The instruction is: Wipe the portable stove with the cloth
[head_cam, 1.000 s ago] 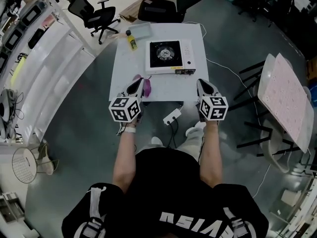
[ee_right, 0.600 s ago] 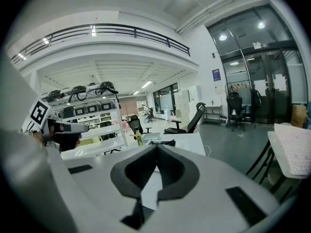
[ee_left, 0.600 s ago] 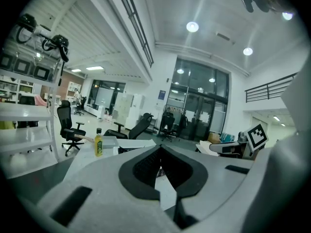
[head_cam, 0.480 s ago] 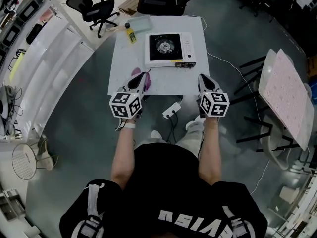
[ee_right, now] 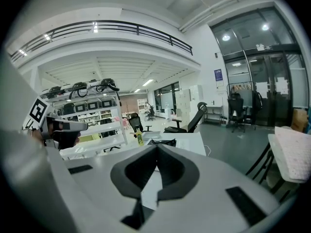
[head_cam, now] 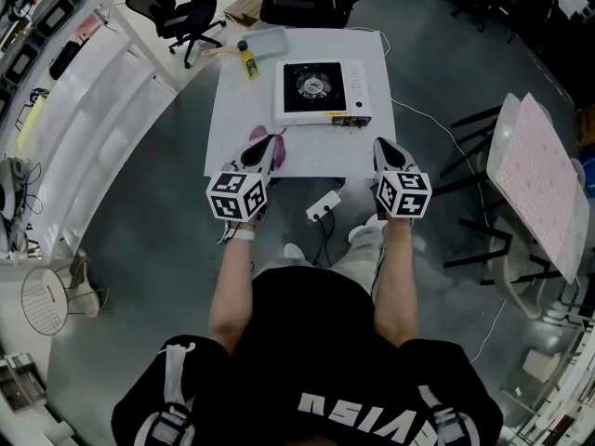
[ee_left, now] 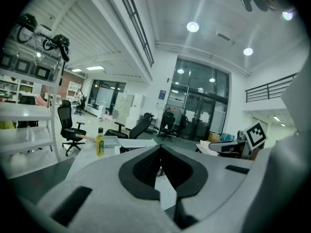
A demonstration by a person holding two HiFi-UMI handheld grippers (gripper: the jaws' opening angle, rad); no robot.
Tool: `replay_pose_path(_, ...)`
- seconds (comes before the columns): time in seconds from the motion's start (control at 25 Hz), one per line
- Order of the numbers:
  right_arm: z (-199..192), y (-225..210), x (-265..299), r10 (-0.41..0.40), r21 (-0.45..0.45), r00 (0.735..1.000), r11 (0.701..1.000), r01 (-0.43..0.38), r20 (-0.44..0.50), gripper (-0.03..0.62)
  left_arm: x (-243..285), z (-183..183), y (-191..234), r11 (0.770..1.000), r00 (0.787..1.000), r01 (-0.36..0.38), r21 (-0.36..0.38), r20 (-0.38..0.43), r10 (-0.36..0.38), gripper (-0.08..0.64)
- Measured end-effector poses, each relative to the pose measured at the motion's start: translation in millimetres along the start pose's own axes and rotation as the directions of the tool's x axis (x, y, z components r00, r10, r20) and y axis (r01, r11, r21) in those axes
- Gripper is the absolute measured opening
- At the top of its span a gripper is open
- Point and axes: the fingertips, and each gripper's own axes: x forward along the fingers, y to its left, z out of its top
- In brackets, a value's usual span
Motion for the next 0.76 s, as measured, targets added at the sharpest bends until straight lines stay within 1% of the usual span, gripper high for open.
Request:
replay_pose_path(0.08, 1, 0, 2, 0.002, -0.003, 1.0, 1.0, -0.002, -0.002, 0.011, 1, 1, 2, 1.0, 1.0, 0.001, -0.005, 0.001, -0.001, 0.006)
replay_pose_path(0.24, 2, 2, 5, 0.001, -0.009, 1.0, 1.0, -0.001, -0.004, 0.011, 1, 5, 4, 0.999, 1.0, 0.014, -0.044, 0.019, -0.013, 0.006)
replay_pose_path(0.52, 4, 4, 11, -0.004, -0.014, 1.0, 1.0, 0.004, -0.004, 0.011, 2, 13, 6, 0.997, 0.999, 0.036, -0.064, 0.038, -0.033, 0.006)
replay_pose_path(0.76, 7, 5, 17, -0.01, -0.018, 1.0, 1.0, 0.01, -0.003, 0.011, 6, 17, 8, 0.997, 0.998, 0.05, -0.061, 0.04, -0.047, 0.006)
